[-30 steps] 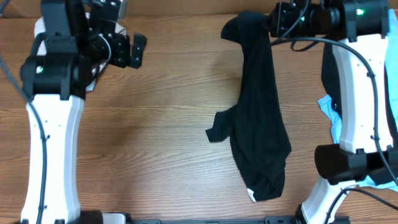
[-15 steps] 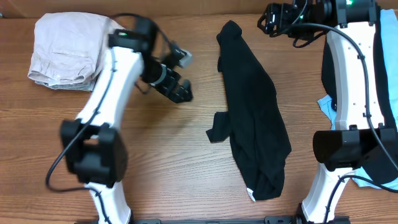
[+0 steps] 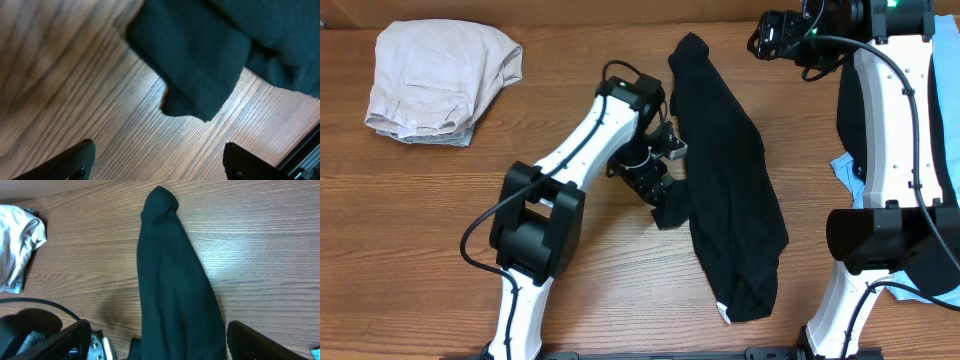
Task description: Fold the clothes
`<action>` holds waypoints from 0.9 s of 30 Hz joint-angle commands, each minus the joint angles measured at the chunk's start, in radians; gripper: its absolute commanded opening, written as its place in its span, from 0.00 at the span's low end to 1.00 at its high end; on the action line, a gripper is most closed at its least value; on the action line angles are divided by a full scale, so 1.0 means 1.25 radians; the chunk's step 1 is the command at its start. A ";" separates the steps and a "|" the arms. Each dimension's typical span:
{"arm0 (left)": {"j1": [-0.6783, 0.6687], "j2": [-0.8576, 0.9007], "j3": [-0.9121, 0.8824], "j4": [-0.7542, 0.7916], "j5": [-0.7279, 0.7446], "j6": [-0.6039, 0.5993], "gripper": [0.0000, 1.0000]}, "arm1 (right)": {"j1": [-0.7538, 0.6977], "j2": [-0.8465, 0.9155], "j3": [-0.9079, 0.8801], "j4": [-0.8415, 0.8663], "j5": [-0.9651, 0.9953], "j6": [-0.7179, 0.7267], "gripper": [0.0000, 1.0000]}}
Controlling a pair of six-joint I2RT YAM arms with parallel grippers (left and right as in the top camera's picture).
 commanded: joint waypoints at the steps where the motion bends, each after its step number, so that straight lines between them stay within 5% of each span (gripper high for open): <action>1: -0.036 0.010 0.007 0.014 -0.020 -0.012 0.83 | -0.002 -0.011 0.016 -0.002 0.023 -0.003 0.90; 8: -0.110 0.010 -0.002 0.024 -0.029 0.088 0.84 | -0.002 -0.011 0.016 -0.007 0.035 -0.003 0.90; 15: -0.127 0.010 -0.020 0.054 -0.071 0.087 0.75 | -0.002 -0.011 0.016 -0.013 0.036 -0.005 0.90; 27: -0.126 0.010 -0.106 0.115 -0.076 0.085 0.81 | -0.002 -0.011 0.016 -0.018 0.036 -0.006 0.91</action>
